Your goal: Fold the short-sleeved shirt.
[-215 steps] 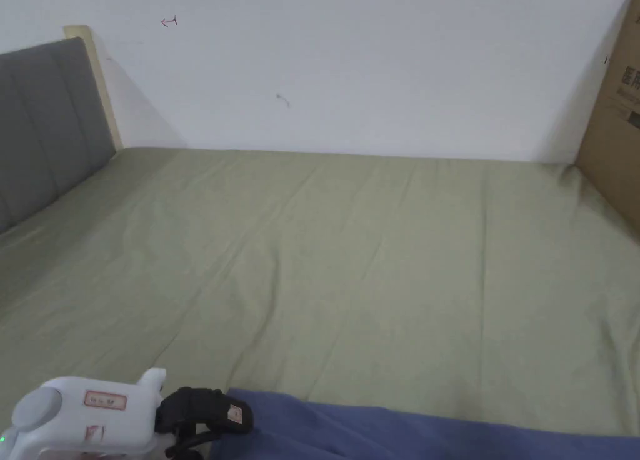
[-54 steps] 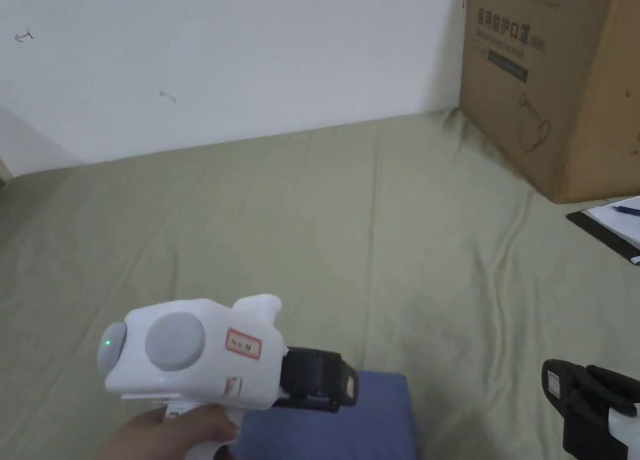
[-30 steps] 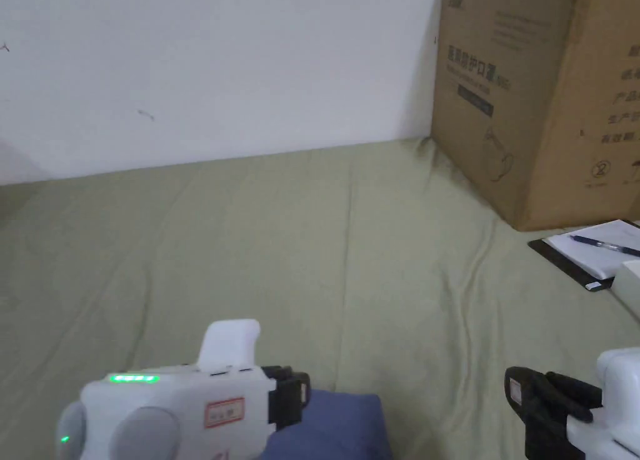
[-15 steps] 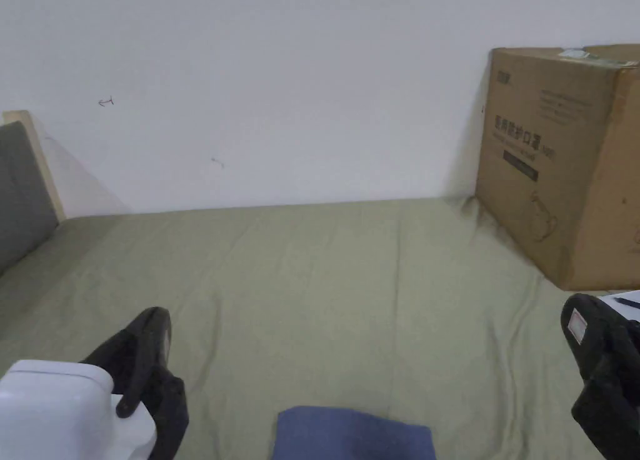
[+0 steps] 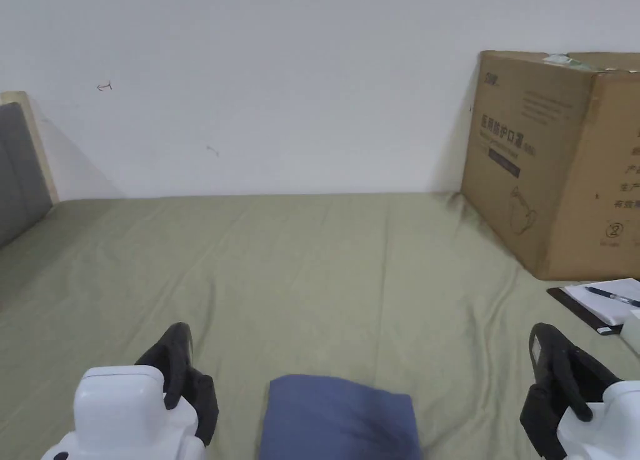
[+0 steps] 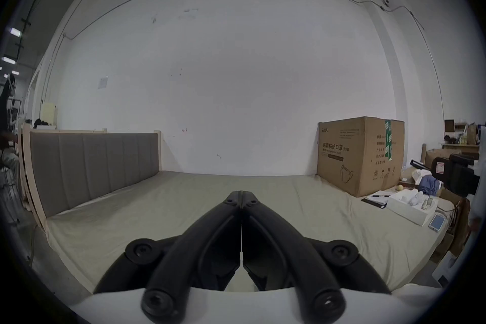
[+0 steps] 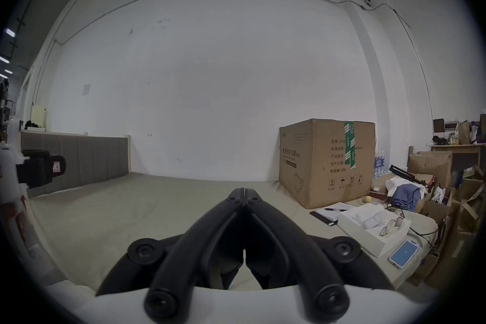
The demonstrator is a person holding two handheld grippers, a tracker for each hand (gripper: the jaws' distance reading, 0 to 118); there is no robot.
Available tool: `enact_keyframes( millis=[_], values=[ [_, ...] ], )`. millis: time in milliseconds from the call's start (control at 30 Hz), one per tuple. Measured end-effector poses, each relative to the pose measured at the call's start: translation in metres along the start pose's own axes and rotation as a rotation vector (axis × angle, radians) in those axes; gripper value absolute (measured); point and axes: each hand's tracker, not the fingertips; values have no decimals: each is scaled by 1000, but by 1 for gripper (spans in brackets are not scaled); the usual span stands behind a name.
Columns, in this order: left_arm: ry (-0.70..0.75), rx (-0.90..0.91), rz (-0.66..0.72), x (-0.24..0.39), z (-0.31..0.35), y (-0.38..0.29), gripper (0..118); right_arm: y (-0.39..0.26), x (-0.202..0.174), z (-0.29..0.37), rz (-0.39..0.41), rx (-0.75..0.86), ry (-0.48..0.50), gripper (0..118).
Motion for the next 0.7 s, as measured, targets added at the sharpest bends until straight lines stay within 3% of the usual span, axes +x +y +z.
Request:
enact_keyframes(
  millis=[233,367,433,500,600,667,700],
  values=[
    [-13,0,23,-1,8,-1,0,6,6,4,-57,-7,-18,0],
    [-34,22,-4,-6,13,13,0,29,5,4,-110,53,59,0],
    [-33,54,1,-12,15,26,0,45,4,-11,-90,58,164,0],
    [-36,27,28,-21,10,39,0,53,0,-42,-77,-61,287,0],
    [-192,-152,152,-41,-6,40,0,25,-7,-119,-98,-588,518,0],
    [-185,-214,230,-48,-11,30,0,-19,-17,-156,-68,-923,564,0],
    [-178,-237,250,-51,-13,24,0,-42,-21,-166,-38,-1014,562,0]
  ],
)
